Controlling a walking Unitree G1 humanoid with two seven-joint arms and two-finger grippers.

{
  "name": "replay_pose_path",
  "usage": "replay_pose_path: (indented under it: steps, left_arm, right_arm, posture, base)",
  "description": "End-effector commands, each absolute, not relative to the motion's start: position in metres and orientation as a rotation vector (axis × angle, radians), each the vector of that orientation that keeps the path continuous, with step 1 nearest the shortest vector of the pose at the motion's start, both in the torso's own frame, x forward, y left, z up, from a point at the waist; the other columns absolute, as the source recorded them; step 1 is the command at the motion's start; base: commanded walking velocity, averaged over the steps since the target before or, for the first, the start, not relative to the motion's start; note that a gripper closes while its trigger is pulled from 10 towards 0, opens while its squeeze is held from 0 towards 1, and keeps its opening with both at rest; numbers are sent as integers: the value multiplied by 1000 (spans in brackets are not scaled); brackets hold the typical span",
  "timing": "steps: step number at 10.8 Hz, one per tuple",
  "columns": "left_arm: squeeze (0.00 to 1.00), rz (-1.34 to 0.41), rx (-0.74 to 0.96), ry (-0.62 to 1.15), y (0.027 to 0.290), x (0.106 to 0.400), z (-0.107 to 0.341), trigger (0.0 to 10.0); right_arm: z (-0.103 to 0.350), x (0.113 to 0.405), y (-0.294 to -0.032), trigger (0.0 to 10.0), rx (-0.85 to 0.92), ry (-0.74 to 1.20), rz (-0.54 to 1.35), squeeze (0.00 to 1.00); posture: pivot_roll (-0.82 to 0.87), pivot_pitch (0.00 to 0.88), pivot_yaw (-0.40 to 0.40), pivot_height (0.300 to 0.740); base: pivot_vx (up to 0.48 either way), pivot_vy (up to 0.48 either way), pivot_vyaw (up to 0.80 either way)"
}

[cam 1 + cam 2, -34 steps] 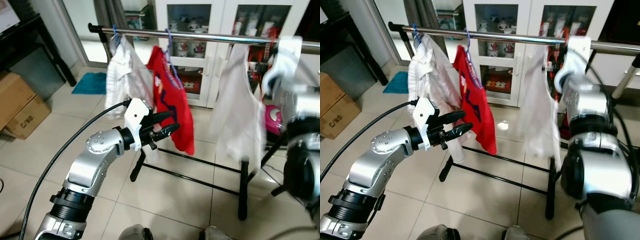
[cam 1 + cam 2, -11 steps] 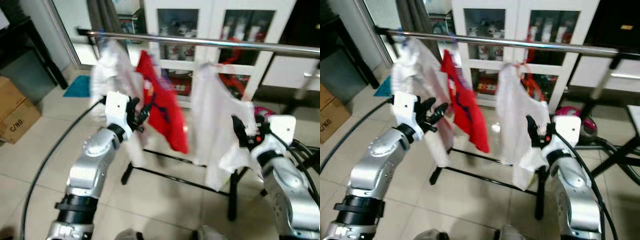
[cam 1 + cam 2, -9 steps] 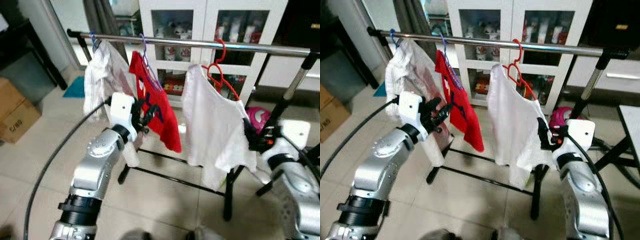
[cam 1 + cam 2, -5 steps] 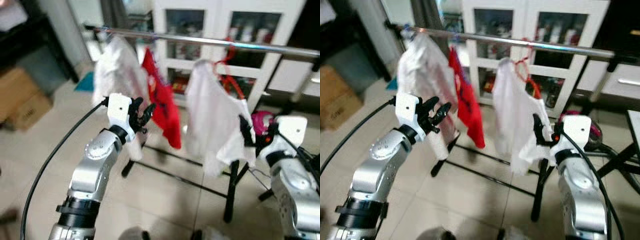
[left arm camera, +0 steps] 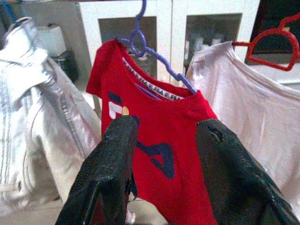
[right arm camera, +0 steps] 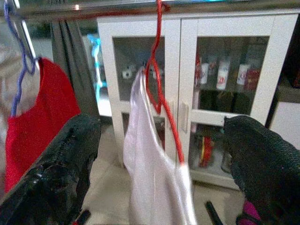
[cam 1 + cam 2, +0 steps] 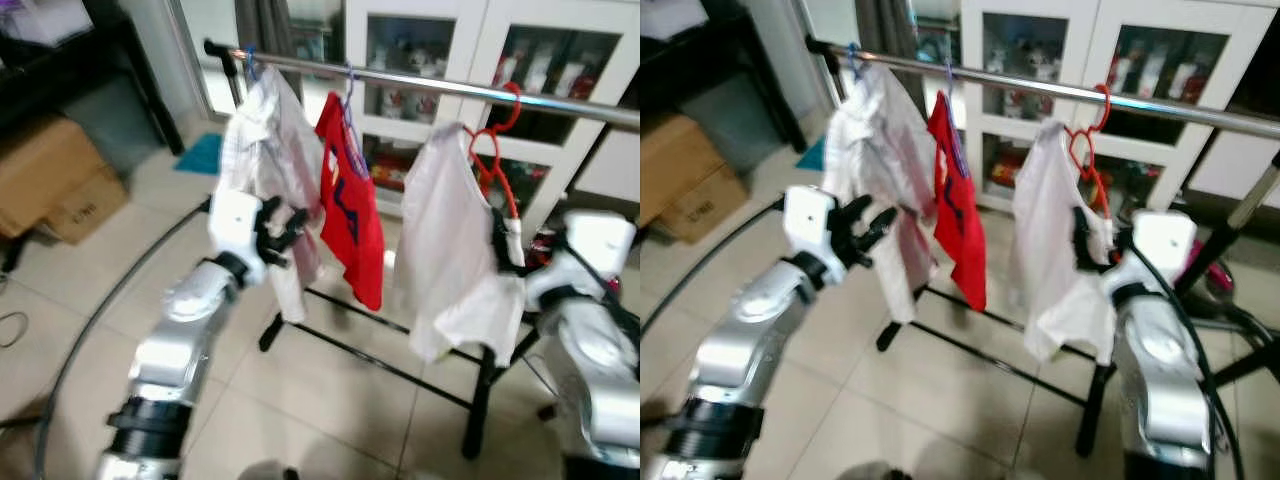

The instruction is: Hang hanger

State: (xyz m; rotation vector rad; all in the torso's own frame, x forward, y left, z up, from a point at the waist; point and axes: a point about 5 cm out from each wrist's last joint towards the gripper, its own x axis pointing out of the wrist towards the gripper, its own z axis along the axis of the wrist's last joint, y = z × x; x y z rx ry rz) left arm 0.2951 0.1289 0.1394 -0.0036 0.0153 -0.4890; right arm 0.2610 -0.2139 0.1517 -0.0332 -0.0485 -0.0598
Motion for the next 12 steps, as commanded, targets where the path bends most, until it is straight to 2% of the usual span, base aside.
replay_pose_path:
  steps: [1, 6, 8, 10, 11, 12]
  left_arm:
    - [361, -512, -7, 8, 124, 295, 142, 10000]
    - [345, -537, -13, -1, 122, 295, 143, 10000]
    - [314, -658, 27, -4, 118, 290, 147, 10000]
    - [278, -807, 38, 15, 118, 284, 150, 10000]
    - [0, -880, 73, 64, 120, 281, 147, 10000]
    - [0, -936, 92, 111, 122, 278, 143, 10000]
  right_arm:
    - [153, 259, -221, 10000, -31, -39, -82, 1000]
    - [165, 270, -227, 10000, -37, -42, -52, 1000]
    - [173, 278, -234, 10000, -72, 26, 19, 1000]
    - [184, 288, -236, 10000, -9, 98, 109, 1000]
    - [193, 300, -238, 10000, -20, 152, 150, 1000]
    - [201, 319, -243, 10000, -64, 197, 125, 1000]
  posture:
    - [-101, 0, 72, 740]
    - [-94, 0, 62, 740]
    - [-91, 0, 60, 740]
    - [-92, 0, 67, 740]
    - [-97, 0, 71, 740]
    - [-97, 0, 74, 740]
  base:
    - [247, 0, 0]
    - [209, 0, 0]
    - [0, 0, 0]
    - [0, 0, 0]
    - [0, 0, 0]
    - [0, 0, 0]
